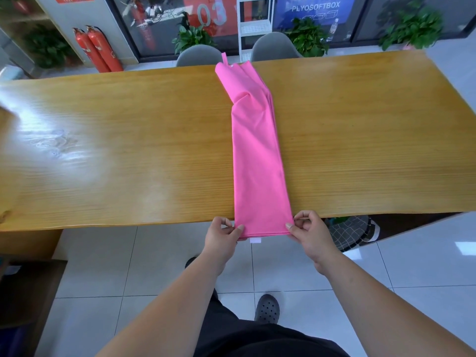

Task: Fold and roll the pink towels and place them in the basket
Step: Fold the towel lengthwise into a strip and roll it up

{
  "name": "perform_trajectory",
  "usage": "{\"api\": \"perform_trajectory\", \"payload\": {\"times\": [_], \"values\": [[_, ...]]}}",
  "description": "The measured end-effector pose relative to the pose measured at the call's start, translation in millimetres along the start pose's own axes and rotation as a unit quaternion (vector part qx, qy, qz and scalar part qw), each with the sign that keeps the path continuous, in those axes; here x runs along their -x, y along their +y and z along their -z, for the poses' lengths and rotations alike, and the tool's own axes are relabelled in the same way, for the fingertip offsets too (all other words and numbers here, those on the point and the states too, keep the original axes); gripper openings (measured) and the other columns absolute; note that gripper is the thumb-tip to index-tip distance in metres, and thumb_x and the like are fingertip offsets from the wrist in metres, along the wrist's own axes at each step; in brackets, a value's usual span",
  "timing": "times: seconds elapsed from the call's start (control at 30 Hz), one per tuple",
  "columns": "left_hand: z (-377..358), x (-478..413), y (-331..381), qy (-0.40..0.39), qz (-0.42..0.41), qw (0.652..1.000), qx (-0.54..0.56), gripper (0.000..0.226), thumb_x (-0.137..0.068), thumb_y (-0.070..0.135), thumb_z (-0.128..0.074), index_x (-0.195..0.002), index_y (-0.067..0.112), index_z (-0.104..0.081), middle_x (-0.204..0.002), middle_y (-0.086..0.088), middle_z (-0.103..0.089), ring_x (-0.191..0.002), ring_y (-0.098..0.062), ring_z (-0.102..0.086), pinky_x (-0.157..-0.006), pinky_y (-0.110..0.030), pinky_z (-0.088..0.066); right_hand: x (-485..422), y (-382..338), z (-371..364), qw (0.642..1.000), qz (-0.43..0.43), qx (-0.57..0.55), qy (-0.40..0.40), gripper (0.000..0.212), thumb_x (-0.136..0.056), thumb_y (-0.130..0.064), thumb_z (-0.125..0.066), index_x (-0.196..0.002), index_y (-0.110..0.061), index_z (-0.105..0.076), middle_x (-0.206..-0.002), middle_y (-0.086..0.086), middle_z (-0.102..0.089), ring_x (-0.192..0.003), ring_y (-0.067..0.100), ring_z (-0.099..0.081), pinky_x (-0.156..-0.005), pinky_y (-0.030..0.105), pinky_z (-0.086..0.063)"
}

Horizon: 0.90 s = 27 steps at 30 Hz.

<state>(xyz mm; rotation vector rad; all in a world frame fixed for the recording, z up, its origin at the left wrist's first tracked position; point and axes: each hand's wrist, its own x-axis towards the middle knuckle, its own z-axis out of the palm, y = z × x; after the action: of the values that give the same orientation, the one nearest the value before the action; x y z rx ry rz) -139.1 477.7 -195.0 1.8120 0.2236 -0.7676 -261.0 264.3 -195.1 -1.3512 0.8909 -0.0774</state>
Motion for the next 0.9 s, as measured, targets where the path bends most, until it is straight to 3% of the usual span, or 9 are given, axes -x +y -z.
{"api": "perform_trajectory", "payload": {"times": [0.13, 0.23, 0.3, 0.37, 0.47, 0.57, 0.67, 0.73, 0.9], "values": [[4.6, 0.3, 1.5, -0.008, -0.001, 1.000, -0.030, 0.024, -0.099, 0.025, -0.073, -0.106, 0.020, -0.050, -0.093, 0.006, -0.080, -0.074, -0.021, -0.062, -0.070, -0.033, -0.052, 0.0, -2.9, 5.7, 0.999, 0.001, 0.029, -0.032, 0.037, -0.094, 0.001, -0.074, -0.119, -0.023, -0.062, -0.109, 0.009, -0.076, -0.111, 0.027, -0.072, -0.096, 0.042, -0.062], [8.5, -0.3, 6.5, -0.044, -0.030, 0.998, -0.044, 0.026, -0.098, 0.024, -0.072, -0.114, 0.037, -0.057, -0.095, 0.005, -0.080, -0.077, -0.018, -0.063, -0.078, -0.037, -0.055, -0.4, -8.8, 6.4, 0.996, 0.002, 0.052, -0.074, 0.057, -0.098, 0.002, -0.068, -0.133, -0.042, -0.064, -0.117, 0.002, -0.077, -0.111, 0.018, -0.073, -0.093, 0.034, -0.061], [11.0, -0.8, 10.4, -0.084, -0.035, 0.994, -0.051, 0.041, -0.098, 0.018, -0.072, -0.125, 0.046, -0.060, -0.092, -0.001, -0.079, -0.079, -0.016, -0.063, -0.079, -0.037, -0.054, 0.1, -13.3, 4.6, 0.992, -0.012, 0.084, -0.088, 0.059, -0.100, 0.003, -0.064, -0.129, -0.049, -0.067, -0.124, 0.002, -0.075, -0.108, 0.015, -0.072, -0.086, 0.026, -0.059], [12.4, 1.6, 25.5, -0.121, -0.034, 0.991, -0.038, 0.049, -0.097, 0.011, -0.075, -0.136, 0.039, -0.062, -0.089, -0.005, -0.076, -0.081, -0.015, -0.064, -0.078, -0.034, -0.053, 1.2, -29.8, 1.9, 0.990, -0.030, 0.110, -0.083, 0.053, -0.100, 0.006, -0.059, -0.118, -0.041, -0.074, -0.125, 0.007, -0.073, -0.095, 0.013, -0.069, -0.077, 0.021, -0.057], [16.3, 10.4, 71.1, -0.162, -0.079, 0.978, 0.106, 0.048, -0.092, 0.008, -0.079, -0.134, 0.027, -0.069, -0.098, -0.011, -0.074, -0.090, -0.019, -0.068, -0.089, -0.035, -0.056, 3.3, -82.0, 3.5, 0.993, 0.000, -0.060, -0.099, 0.043, -0.100, 0.010, -0.056, -0.119, -0.022, -0.076, -0.119, 0.011, -0.070, -0.089, 0.012, -0.063, -0.078, 0.022, -0.057], [23.9, 14.5, 101.0, -0.197, -0.143, 0.944, 0.223, 0.040, -0.082, 0.013, -0.082, -0.121, 0.021, -0.078, -0.100, -0.012, -0.066, -0.093, -0.019, -0.064, -0.094, -0.034, -0.055, 8.9, -118.5, 13.3, 0.963, 0.056, -0.226, -0.138, 0.042, -0.099, 0.010, -0.056, -0.129, -0.014, -0.073, -0.115, 0.006, -0.072, -0.095, 0.012, -0.065, -0.086, 0.026, -0.057], [23.6, 11.0, 67.5, -0.141, -0.129, 0.979, 0.074, 0.025, -0.087, 0.011, -0.083, -0.107, 0.026, -0.083, -0.091, -0.011, -0.055, -0.086, -0.022, -0.057, -0.084, -0.037, -0.051, 14.1, -88.6, 14.0, 0.990, 0.029, -0.052, -0.131, 0.049, -0.098, 0.014, -0.057, -0.120, -0.025, -0.077, -0.121, 0.005, -0.072, -0.098, 0.016, -0.065, -0.092, 0.031, -0.059], [21.6, 10.9, 22.9, -0.115, -0.082, 0.989, -0.036, 0.025, -0.089, 0.013, -0.084, -0.104, 0.034, -0.082, -0.086, -0.010, -0.053, -0.080, -0.022, -0.049, -0.076, -0.037, -0.042, 18.6, -50.1, 15.4, 0.988, -0.013, 0.073, -0.135, 0.054, -0.097, 0.015, -0.060, -0.117, -0.032, -0.076, -0.127, 0.009, -0.069, -0.103, 0.019, -0.068, -0.088, 0.031, -0.062], [22.3, 19.6, -39.6, -0.107, -0.005, 0.993, -0.047, 0.024, -0.091, 0.012, -0.081, -0.099, 0.035, -0.083, -0.081, -0.002, -0.067, -0.077, -0.018, -0.055, -0.069, -0.029, -0.046, 32.7, 2.6, 20.4, 0.981, -0.061, 0.131, -0.131, 0.052, -0.098, 0.012, -0.060, -0.123, -0.032, -0.073, -0.115, 0.020, -0.071, -0.104, 0.027, -0.074, -0.085, 0.033, -0.064]]}}
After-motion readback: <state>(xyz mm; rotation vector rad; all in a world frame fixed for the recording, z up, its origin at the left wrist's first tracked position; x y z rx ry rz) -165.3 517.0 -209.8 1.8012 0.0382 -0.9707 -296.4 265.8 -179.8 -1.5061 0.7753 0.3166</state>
